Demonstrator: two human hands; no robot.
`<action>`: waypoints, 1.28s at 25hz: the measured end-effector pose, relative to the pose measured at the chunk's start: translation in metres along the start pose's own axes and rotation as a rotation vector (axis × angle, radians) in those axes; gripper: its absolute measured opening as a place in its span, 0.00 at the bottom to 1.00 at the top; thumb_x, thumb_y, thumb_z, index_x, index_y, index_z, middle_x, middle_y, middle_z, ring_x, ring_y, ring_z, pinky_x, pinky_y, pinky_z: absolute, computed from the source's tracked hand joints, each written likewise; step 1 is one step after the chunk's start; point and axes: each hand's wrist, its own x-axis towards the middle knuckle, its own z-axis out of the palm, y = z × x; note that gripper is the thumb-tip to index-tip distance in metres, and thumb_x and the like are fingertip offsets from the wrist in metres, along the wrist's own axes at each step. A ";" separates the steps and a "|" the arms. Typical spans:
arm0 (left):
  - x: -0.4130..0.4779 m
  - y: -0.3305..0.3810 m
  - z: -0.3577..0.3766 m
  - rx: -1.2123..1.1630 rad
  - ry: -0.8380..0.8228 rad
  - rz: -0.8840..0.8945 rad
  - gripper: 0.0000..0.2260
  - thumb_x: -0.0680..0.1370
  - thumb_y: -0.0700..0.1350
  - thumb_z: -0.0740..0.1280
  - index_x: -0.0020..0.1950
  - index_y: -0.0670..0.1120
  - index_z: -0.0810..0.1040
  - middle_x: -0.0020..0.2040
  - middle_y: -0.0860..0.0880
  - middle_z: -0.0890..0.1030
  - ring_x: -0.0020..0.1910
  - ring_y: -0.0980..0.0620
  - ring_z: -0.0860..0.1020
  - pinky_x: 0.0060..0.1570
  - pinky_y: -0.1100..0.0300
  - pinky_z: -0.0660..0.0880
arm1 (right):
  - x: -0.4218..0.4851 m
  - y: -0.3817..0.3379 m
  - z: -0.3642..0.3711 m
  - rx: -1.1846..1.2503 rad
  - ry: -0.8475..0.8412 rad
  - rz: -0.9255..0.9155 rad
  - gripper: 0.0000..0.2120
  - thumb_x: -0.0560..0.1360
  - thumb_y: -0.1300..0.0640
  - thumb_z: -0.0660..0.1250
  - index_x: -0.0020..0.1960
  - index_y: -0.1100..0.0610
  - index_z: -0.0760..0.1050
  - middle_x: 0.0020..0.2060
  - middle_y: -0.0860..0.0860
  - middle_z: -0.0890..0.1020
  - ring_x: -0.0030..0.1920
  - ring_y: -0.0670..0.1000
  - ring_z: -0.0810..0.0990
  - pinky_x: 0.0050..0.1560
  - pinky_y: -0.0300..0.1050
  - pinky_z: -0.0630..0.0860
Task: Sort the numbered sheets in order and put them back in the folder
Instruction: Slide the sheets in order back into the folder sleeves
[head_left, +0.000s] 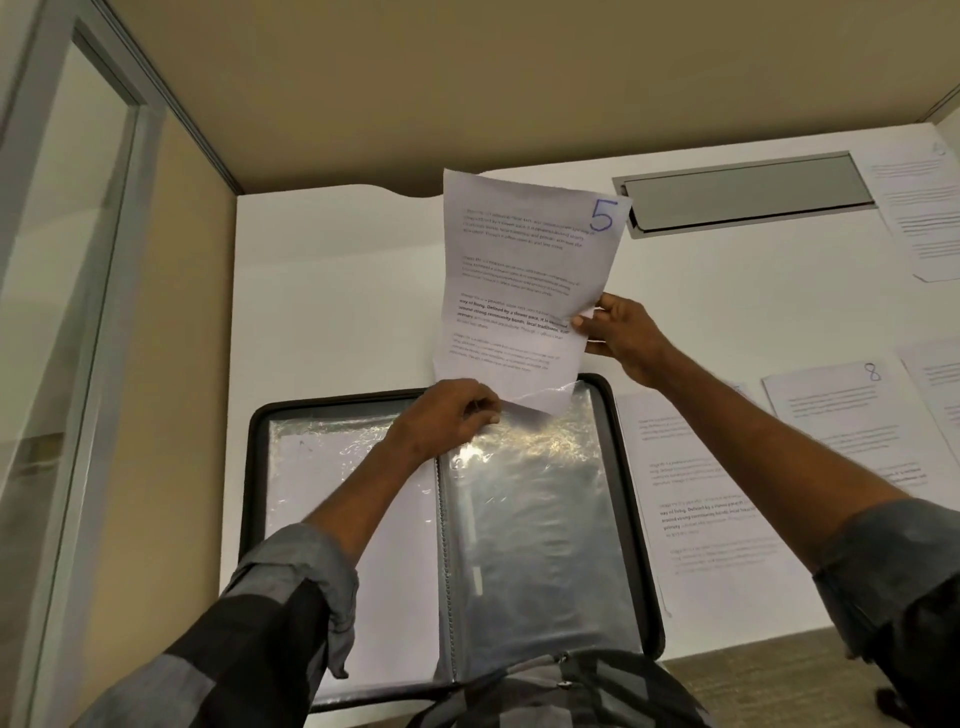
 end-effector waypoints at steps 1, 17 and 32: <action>0.001 -0.001 -0.002 0.016 -0.004 -0.003 0.09 0.79 0.51 0.73 0.56 0.48 0.84 0.48 0.53 0.83 0.46 0.56 0.81 0.50 0.54 0.79 | 0.002 0.000 -0.003 -0.012 -0.010 -0.005 0.19 0.79 0.64 0.69 0.69 0.61 0.74 0.57 0.56 0.85 0.59 0.55 0.84 0.57 0.51 0.83; 0.006 -0.015 -0.019 0.284 -0.125 -0.175 0.22 0.73 0.67 0.72 0.62 0.57 0.80 0.50 0.59 0.82 0.55 0.57 0.78 0.62 0.49 0.70 | 0.035 0.020 -0.019 -0.009 -0.062 0.062 0.20 0.79 0.61 0.70 0.70 0.59 0.74 0.59 0.55 0.85 0.58 0.53 0.85 0.54 0.47 0.82; 0.006 -0.013 -0.017 0.242 -0.019 0.019 0.09 0.77 0.55 0.74 0.47 0.50 0.83 0.40 0.56 0.84 0.37 0.58 0.79 0.43 0.61 0.75 | 0.043 0.030 -0.022 -0.002 -0.165 0.110 0.20 0.80 0.62 0.69 0.71 0.60 0.73 0.61 0.55 0.84 0.59 0.54 0.84 0.56 0.48 0.82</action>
